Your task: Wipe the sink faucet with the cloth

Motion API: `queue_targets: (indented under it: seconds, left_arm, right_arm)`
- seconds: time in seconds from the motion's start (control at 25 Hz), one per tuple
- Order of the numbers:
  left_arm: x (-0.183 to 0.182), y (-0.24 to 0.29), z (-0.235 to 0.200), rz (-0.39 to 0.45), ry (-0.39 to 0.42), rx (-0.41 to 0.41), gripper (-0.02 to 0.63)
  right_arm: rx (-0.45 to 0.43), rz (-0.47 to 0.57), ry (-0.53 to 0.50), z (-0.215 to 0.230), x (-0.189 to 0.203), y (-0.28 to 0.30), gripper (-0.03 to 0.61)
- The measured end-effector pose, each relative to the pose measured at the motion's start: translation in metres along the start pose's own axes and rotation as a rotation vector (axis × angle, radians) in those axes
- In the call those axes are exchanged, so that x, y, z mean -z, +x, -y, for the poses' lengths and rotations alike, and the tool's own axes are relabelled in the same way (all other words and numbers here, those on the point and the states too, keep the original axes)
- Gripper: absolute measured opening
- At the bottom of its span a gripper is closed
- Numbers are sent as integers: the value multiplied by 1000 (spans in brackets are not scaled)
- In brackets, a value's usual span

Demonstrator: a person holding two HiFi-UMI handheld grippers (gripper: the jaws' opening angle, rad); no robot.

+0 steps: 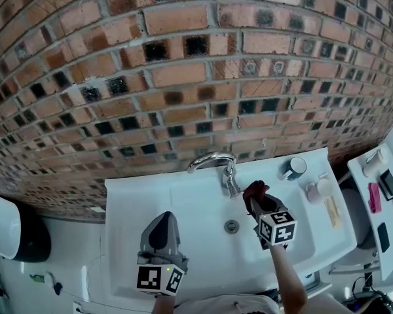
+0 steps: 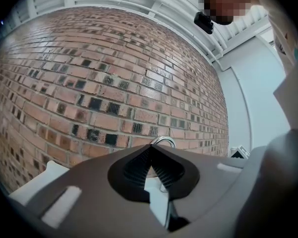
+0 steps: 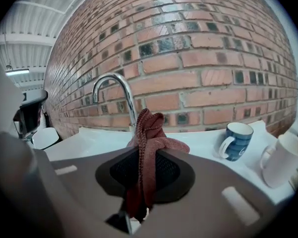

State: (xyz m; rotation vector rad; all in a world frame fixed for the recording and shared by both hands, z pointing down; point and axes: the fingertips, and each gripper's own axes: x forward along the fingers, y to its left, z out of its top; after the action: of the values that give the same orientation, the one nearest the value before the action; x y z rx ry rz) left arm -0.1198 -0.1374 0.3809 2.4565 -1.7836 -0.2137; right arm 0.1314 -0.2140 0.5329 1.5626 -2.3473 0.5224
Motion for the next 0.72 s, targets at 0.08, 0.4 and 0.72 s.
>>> queue_targets:
  seconds: [0.08,0.4,0.72]
  left_arm:
    - [0,0,2,2,-2,3,2]
    - [2,3,8,-3,-7,20,2]
    - [3,1,4,-5,-12,14,2]
  right_arm:
    - [23,17,-9,9,-8,-7,51]
    - [-16,3,20,-14,-8,-14,51]
    - [-179,-185,-122,-106,17,61,51]
